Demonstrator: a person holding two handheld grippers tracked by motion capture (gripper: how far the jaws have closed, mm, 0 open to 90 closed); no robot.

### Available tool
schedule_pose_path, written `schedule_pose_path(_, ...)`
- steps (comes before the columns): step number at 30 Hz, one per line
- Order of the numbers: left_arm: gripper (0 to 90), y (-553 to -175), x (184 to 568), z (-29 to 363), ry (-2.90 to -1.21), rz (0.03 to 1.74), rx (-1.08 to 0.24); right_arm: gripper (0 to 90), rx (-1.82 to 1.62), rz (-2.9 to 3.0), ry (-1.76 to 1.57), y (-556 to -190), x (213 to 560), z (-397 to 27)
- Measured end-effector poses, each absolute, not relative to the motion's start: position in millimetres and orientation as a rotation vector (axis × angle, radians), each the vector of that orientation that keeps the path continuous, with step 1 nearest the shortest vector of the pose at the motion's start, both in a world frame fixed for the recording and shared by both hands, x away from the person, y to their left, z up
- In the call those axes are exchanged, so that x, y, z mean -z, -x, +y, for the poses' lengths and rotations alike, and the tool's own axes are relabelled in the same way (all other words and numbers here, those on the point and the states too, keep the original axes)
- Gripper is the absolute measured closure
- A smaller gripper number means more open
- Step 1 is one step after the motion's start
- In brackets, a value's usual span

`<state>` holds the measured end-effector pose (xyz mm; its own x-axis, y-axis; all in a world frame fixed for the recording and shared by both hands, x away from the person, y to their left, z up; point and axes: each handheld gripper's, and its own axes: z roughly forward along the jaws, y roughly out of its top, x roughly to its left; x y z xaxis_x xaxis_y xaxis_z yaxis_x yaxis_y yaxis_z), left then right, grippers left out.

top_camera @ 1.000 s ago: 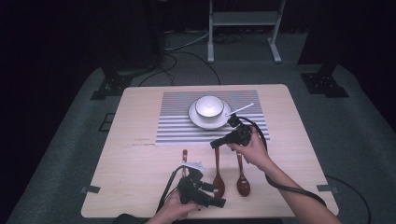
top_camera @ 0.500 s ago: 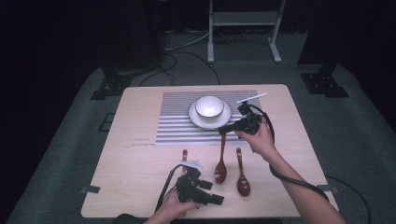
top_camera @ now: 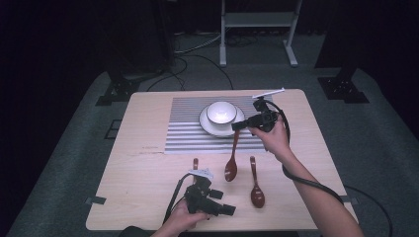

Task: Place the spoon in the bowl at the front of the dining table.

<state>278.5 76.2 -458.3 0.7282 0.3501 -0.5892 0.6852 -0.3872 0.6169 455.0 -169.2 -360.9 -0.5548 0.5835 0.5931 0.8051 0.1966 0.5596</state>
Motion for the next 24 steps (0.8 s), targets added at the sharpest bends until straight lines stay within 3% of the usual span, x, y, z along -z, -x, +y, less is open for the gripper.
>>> schedule_pose_path(24,6.7,-279.3,457.6,76.2,-2.013,0.781,0.442,83.4,1.339,-2.195,1.442,-484.5,334.9,-165.4)
